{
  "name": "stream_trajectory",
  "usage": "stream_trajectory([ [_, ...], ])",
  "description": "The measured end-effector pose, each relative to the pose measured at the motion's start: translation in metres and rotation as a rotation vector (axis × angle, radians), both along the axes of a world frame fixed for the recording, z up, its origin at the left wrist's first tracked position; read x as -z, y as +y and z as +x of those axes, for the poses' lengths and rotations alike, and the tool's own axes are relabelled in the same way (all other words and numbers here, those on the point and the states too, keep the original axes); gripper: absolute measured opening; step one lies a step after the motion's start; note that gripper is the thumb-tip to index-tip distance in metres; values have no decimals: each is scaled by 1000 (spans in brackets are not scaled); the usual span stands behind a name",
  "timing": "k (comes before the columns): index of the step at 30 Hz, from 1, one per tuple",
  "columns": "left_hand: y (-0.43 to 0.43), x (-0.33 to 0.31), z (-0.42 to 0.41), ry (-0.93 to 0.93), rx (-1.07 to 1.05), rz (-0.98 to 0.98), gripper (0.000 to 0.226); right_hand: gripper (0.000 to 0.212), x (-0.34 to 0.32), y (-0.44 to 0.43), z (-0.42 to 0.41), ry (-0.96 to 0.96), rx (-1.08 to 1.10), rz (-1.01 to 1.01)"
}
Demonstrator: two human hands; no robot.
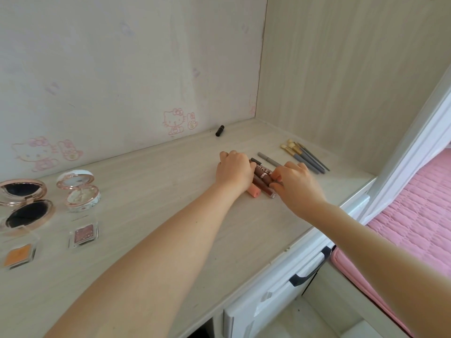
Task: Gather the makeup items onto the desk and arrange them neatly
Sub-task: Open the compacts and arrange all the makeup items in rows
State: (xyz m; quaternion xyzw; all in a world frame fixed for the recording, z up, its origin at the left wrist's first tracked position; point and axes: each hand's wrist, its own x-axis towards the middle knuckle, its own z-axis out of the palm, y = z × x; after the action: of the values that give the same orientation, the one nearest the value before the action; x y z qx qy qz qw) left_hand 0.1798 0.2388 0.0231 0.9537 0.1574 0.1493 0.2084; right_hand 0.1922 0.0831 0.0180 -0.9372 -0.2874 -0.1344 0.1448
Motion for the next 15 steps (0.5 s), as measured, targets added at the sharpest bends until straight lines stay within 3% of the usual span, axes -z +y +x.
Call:
stream_trajectory([
  [3,-1,-5,-3,-71,-34,-94,31,23,1,-2,-2,-4,18,69],
  [8,0,-13,-14,-169,-121,-448,23,22,-1,-3,-6,135,38,312],
  [15,2,-29,-43,-406,-134,-789,16,18,-16,7,-29,242,1,604],
])
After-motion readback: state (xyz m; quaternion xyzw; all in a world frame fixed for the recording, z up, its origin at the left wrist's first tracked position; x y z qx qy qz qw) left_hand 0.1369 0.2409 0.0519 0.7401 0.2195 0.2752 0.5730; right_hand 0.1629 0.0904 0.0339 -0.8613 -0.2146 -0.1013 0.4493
